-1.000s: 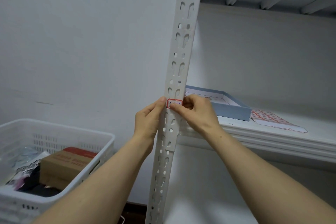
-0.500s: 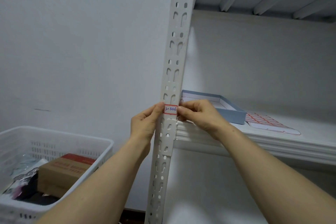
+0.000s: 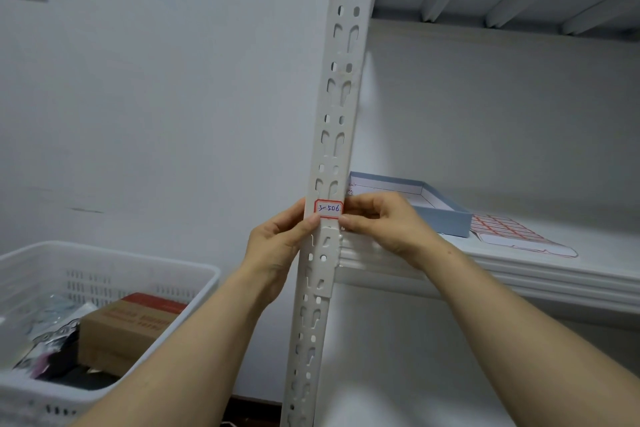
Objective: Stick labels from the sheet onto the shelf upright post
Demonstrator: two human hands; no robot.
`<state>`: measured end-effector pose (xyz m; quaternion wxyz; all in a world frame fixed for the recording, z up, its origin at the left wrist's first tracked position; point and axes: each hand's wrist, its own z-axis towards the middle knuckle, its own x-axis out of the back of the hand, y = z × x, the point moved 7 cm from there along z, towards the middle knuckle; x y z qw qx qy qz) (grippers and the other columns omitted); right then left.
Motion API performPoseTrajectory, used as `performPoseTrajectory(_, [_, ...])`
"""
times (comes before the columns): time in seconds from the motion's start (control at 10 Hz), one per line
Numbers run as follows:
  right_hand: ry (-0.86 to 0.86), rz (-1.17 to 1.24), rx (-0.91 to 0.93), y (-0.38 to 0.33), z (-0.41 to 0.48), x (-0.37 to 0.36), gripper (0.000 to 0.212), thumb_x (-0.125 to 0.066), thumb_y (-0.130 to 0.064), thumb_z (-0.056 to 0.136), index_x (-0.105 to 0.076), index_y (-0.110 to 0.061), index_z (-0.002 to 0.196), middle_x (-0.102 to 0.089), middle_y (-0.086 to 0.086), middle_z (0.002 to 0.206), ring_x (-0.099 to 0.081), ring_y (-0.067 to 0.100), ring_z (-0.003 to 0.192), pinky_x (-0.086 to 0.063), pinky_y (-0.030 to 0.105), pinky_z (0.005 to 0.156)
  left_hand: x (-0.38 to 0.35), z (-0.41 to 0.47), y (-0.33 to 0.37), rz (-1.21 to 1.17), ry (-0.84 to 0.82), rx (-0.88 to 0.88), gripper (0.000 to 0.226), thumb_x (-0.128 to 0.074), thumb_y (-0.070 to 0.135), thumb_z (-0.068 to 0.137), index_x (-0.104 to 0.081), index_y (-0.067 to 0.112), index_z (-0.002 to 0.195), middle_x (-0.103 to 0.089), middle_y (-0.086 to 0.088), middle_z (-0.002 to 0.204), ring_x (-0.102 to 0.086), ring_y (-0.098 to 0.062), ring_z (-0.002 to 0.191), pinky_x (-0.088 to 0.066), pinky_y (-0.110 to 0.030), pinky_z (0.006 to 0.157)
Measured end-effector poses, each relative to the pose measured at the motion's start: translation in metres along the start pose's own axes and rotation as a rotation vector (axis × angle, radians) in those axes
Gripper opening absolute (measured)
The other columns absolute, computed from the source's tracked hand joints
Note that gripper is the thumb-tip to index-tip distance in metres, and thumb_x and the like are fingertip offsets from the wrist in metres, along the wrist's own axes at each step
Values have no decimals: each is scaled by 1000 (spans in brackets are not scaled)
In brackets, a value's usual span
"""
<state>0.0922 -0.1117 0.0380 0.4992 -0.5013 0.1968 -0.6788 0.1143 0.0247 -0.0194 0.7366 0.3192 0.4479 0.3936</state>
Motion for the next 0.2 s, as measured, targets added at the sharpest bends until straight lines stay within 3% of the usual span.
performPoseTrajectory(0.1, [9,-44,6,-4,4,-1,28,-64,-2,86,-67,-8,112,-71,2,105,-66,8,97,-51,21,91,-1,2,4,-23,-12,2,25,-59,2,85,-69,15,104,-74,-2,104,-68,-11,99,-54,-20,85])
performPoseTrajectory(0.2, [62,-29,1,-2,-5,0,34,-64,0,85,-64,-13,117,-69,-1,106,-65,11,98,-51,24,91,1,-6,-2,-89,68,36,37,-57,1,88,-58,8,124,-65,-7,122,-62,-15,111,-47,-28,101])
